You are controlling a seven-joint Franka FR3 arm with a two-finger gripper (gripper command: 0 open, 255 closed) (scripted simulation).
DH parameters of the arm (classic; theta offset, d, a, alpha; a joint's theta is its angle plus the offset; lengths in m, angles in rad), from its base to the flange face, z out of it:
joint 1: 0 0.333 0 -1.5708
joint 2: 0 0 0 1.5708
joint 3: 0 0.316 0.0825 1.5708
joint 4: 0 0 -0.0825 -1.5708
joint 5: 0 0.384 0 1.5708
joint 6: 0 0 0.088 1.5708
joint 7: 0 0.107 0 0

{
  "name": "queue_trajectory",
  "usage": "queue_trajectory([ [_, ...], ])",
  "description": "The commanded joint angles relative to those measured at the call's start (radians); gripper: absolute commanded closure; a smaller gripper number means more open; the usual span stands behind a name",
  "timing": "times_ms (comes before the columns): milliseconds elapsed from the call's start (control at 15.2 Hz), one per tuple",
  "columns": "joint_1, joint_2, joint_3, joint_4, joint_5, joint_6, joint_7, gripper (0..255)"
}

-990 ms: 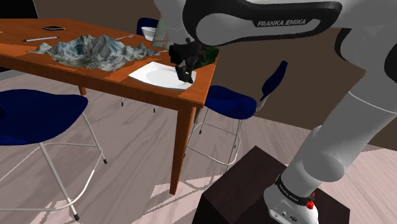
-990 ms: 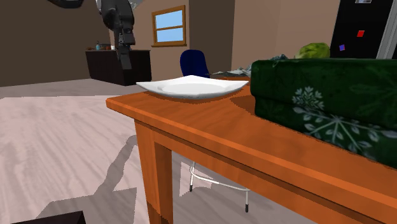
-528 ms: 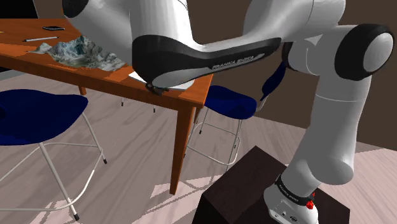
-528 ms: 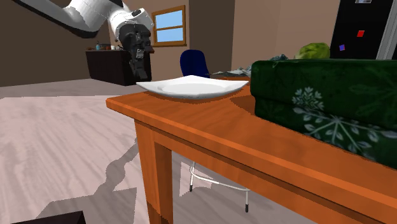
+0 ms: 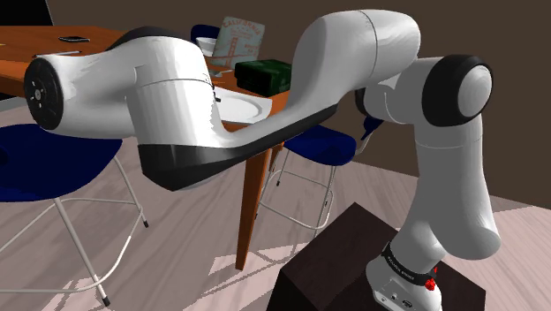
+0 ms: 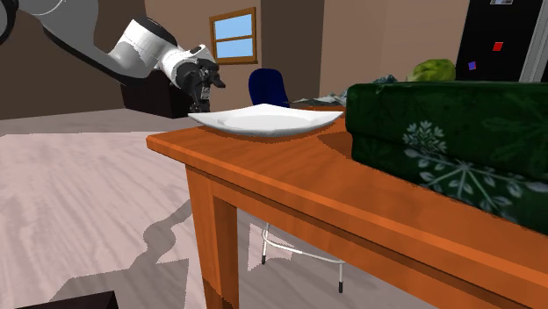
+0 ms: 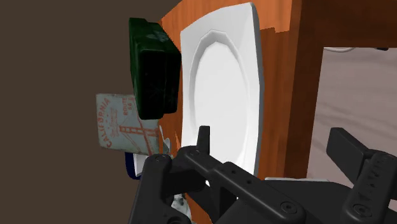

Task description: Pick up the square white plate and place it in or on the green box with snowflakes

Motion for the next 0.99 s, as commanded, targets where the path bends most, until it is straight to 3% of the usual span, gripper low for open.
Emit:
queue_trajectory([
  [0,-0.019,-0.01,-0.002,-0.026,0.0,0.02,0.003,0],
  [198,-0.061,-0.037,-0.002,-0.082,0.01,0.061,0.014,0],
  [726,-0.061,-0.037,-0.002,-0.082,0.01,0.061,0.014,0],
  [792,-0.061,-0.037,-0.002,-0.082,0.01,0.061,0.014,255],
  [924,-0.061,-0.037,-0.002,-0.082,0.01,0.061,0.014,255],
])
